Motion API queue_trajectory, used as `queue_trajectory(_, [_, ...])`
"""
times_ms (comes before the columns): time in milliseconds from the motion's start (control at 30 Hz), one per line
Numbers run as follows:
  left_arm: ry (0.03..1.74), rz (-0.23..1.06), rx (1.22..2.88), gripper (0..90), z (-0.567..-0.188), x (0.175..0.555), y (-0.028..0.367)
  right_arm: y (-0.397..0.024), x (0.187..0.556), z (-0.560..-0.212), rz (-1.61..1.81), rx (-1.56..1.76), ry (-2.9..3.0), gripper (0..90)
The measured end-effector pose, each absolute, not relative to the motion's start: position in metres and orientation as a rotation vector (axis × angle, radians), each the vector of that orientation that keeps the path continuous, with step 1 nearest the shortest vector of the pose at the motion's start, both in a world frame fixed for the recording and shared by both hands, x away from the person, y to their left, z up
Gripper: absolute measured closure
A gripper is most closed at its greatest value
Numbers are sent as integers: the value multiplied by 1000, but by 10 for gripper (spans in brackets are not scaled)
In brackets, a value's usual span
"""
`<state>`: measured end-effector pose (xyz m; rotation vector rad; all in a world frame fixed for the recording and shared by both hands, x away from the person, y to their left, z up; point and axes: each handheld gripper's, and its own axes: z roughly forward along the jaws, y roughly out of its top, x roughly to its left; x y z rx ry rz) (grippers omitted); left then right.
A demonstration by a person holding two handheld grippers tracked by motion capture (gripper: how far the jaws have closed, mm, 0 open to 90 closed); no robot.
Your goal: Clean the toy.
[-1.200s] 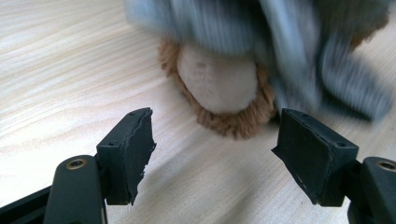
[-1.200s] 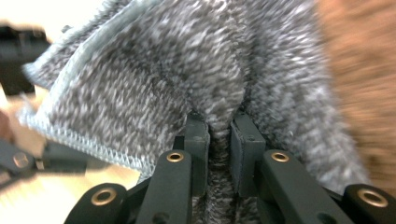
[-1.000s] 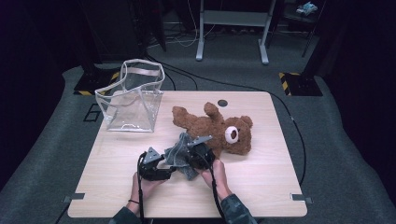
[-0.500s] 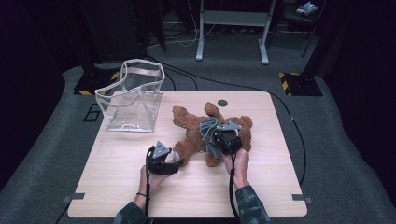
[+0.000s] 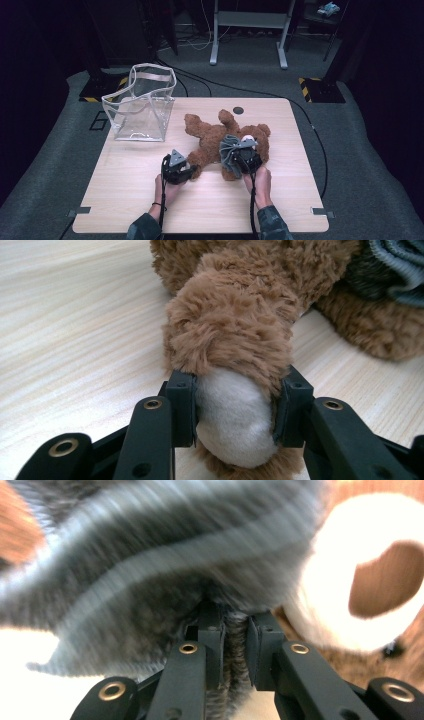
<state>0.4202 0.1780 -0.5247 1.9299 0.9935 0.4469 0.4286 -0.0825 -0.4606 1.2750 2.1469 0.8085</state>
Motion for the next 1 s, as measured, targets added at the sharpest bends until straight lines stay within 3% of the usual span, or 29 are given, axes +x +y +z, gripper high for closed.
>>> queue_trajectory(167, [994, 453, 1917, 622, -524, 419, 178, -46, 420, -439, 865, 1086, 2202, 795])
queue_trajectory(333, [990, 438, 1899, 598, -525, 419, 180, -33, 431, -449, 840, 1100, 2236, 796])
queue_trajectory(633, [962, 482, 1920, 317, -524, 415, 177, -45, 438, -435, 885, 1120, 2107, 789])
queue_trajectory(1000, [936, 485, 1928, 284, -522, 414, 175, -65, 470, -427, 873, 1237, 2028, 791])
